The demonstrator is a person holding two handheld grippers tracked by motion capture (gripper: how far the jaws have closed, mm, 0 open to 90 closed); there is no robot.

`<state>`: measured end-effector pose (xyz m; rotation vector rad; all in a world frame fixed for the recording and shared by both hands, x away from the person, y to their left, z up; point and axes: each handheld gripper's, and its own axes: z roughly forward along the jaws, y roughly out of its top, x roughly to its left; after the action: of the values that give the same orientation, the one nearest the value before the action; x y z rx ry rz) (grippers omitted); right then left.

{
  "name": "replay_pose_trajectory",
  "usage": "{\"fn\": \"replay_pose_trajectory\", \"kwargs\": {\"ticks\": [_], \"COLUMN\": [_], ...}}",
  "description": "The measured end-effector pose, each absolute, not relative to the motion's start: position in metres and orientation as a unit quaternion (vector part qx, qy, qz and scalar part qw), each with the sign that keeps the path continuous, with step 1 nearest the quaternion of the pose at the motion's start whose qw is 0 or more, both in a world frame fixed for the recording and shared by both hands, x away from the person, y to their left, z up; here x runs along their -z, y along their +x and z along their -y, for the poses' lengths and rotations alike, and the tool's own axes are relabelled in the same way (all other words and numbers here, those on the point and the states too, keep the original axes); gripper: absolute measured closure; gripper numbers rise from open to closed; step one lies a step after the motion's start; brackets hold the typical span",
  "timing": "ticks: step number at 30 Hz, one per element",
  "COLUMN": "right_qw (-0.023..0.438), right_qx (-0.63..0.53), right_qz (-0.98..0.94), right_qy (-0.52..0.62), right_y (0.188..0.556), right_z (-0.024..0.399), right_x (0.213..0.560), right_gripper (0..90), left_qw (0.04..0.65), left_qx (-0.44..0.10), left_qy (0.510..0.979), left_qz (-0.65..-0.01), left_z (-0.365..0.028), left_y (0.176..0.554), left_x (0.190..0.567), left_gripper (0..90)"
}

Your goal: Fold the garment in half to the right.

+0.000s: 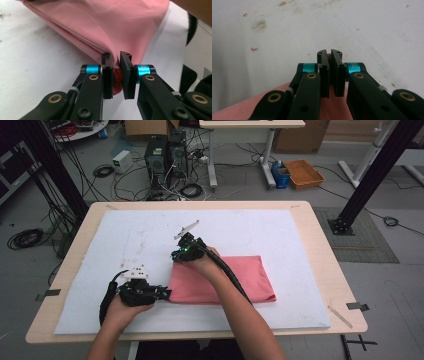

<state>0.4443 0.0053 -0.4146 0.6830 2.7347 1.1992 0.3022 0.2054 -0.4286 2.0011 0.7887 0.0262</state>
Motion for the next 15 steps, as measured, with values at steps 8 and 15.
{"fn": "replay_pose_trajectory", "kwargs": {"ticks": [8,15], "right_qw": [0.047,0.055], "right_qx": [-0.428,-0.452], "right_qz": [-0.878,-0.863], "right_qy": [0.207,0.218], "right_y": [0.432,0.43], "right_z": [0.022,0.056], "right_x": [0.401,0.391], "right_gripper": [86.4,86.4], "left_qw": [0.484,0.501], "left_qx": [-0.002,0.005], "left_qy": [0.827,0.824], "left_qz": [-0.288,-0.265], "left_z": [-0.192,-0.167], "left_y": [0.301,0.307], "left_x": [0.418,0.404], "left_gripper": [81.2,81.2]}}
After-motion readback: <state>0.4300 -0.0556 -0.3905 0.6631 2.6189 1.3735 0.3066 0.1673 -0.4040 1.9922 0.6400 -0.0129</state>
